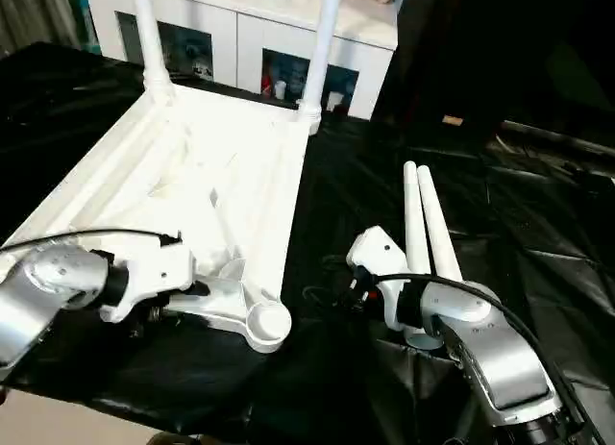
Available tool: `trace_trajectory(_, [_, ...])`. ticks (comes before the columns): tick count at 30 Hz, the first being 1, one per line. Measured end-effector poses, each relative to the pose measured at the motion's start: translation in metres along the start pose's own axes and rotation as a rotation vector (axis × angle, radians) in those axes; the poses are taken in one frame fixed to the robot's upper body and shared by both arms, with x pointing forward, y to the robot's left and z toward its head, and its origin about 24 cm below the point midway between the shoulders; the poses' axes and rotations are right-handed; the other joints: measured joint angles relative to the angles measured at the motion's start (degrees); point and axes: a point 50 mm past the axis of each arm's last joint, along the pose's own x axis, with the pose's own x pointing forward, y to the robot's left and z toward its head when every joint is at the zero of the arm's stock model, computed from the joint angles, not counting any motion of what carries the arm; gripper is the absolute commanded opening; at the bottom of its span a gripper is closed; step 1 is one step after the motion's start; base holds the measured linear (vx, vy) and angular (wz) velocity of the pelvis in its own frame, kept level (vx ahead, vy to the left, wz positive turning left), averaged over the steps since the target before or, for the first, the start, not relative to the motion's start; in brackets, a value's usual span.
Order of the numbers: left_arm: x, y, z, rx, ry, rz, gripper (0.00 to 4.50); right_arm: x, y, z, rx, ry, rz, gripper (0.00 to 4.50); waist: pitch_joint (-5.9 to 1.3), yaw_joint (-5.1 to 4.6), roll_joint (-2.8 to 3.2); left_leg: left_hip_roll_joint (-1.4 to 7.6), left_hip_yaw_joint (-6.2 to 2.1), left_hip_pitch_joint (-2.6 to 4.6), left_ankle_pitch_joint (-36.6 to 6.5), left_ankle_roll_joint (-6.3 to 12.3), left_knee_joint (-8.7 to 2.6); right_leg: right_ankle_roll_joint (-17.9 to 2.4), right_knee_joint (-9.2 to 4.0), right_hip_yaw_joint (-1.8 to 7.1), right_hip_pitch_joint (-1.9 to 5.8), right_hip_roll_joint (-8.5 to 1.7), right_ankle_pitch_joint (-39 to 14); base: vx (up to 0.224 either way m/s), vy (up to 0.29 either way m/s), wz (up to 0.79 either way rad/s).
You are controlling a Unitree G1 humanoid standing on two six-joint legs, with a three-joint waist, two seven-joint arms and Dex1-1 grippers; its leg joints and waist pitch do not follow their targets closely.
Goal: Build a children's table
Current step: Pick table leg, then rotate table base, then pick table leg
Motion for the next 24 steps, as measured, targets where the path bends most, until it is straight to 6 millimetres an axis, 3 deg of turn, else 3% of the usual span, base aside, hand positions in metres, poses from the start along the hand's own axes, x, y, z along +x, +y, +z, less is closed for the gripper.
trace_trajectory(9, [0.008,0.014,0.025,0.037,-0.142,0.120,3.35,-0.005,0.001,-0.003,0.019,-0.009,-0.029,3.80,-0.05,0.29,0.12,0.01,0.00,-0.01,0.00,0.00,0.07,-0.02,0.03,-0.01,0.03,0.00,0.03,0.000,0.000,0.00])
trace_trajectory(14, [0.007,0.015,0.031,0.036,-0.201,0.130,3.74,-0.018,-0.007,0.011,0.039,-0.089,-0.119,4.21,-0.10,0.05,0.26,0.00,-0.01,0.03,0.00,0.00,0.07,-0.01,0.03,0.01,0.00,0.00,0.03,0.000,0.000,0.00])
trace_trajectory(16, [0.008,0.015,0.036,0.023,-0.252,0.135,3.82,-0.022,-0.014,0.015,0.050,-0.116,-0.200,4.27,-0.10,0.08,0.26,0.01,0.00,0.01,0.00,0.00,0.09,-0.01,0.03,0.01,-0.01,0.00,0.02,0.000,0.000,0.00])
trace_trajectory(17, [0.006,0.015,0.040,0.008,-0.295,0.138,4.07,-0.022,-0.020,0.017,0.060,-0.112,-0.279,4.43,-0.10,0.01,0.26,0.00,0.00,0.02,0.00,0.00,0.10,-0.01,0.04,0.01,-0.01,0.00,0.03,0.000,0.000,0.00])
trace_trajectory(20, [-0.001,0.016,0.054,-0.009,-0.404,0.149,4.18,-0.028,-0.047,0.020,0.086,-0.049,-0.537,4.50,-0.10,-0.11,0.28,-0.01,0.01,0.03,0.01,-0.03,0.23,-0.02,0.18,0.06,-0.05,-0.01,0.03,0.000,0.000,0.00])
trace_trajectory(24, [-0.007,0.020,0.056,-0.073,-0.432,0.171,4.44,-0.034,-0.067,0.009,0.270,0.050,-0.703,4.50,-0.12,-0.10,0.25,-0.02,0.01,0.11,0.02,-0.04,0.26,0.02,0.41,0.09,-0.07,0.00,0.00,0.000,0.000,0.00])
